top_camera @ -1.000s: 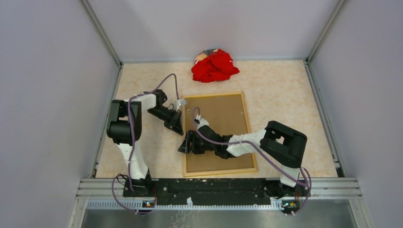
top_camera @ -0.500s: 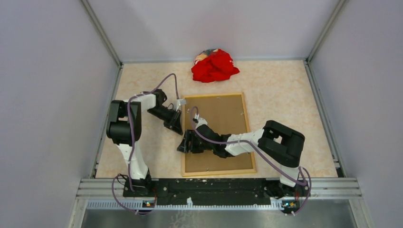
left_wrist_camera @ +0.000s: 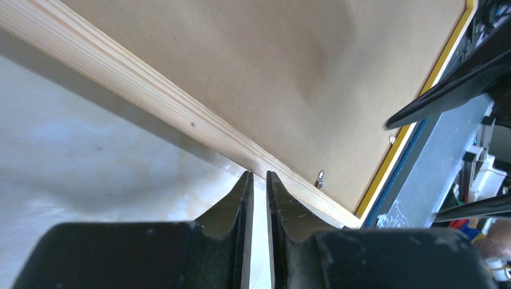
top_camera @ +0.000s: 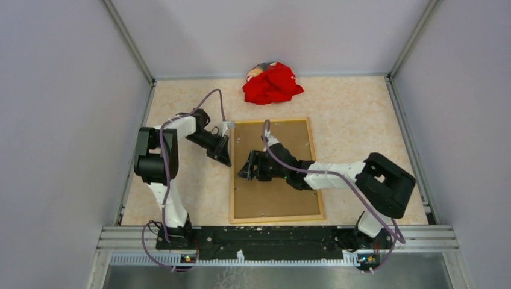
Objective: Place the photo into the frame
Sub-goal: Install the photo frame at the center of the board.
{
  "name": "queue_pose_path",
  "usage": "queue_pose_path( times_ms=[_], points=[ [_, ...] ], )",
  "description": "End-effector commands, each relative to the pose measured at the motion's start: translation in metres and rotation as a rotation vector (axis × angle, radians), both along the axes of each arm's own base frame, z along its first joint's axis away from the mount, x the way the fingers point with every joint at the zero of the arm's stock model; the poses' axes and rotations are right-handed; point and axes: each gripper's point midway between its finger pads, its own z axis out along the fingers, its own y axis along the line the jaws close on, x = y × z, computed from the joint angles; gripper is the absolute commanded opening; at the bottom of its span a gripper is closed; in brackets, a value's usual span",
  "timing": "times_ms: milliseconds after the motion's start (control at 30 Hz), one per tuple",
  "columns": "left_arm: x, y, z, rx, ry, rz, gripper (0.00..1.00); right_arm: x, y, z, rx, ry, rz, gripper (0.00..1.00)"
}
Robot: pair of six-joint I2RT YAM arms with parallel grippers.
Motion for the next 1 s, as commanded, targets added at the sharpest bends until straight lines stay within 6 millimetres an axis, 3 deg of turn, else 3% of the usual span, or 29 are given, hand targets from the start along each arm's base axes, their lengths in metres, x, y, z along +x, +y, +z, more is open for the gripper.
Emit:
queue_pose_path(
  times_ms=[0, 167, 433, 667, 967],
  points=[
    [0.038, -0.003, 0.029, -0.079, -0.089, 0.048, 0.22, 0.054, -0.016, 0.065, 0.092, -0.154, -0.025, 0.66],
    [0.066, -0.004, 0.030, -0.117, -0.069, 0.118, 0.27, 0.118, -0.032, 0.063, 0.075, -0.193, -0.050, 0.67],
    [0.094, -0.009, 0.016, -0.146, -0.031, 0.166, 0.25, 0.181, -0.015, 0.025, 0.061, -0.148, 0.005, 0.66],
    [0.093, -0.010, 0.003, -0.153, -0.002, 0.171, 0.19, 0.205, 0.008, -0.006, 0.063, -0.097, 0.035, 0.65],
    [0.092, -0.010, 0.000, -0.157, 0.001, 0.171, 0.18, 0.209, 0.020, -0.026, 0.084, -0.041, 0.048, 0.64]
  ],
)
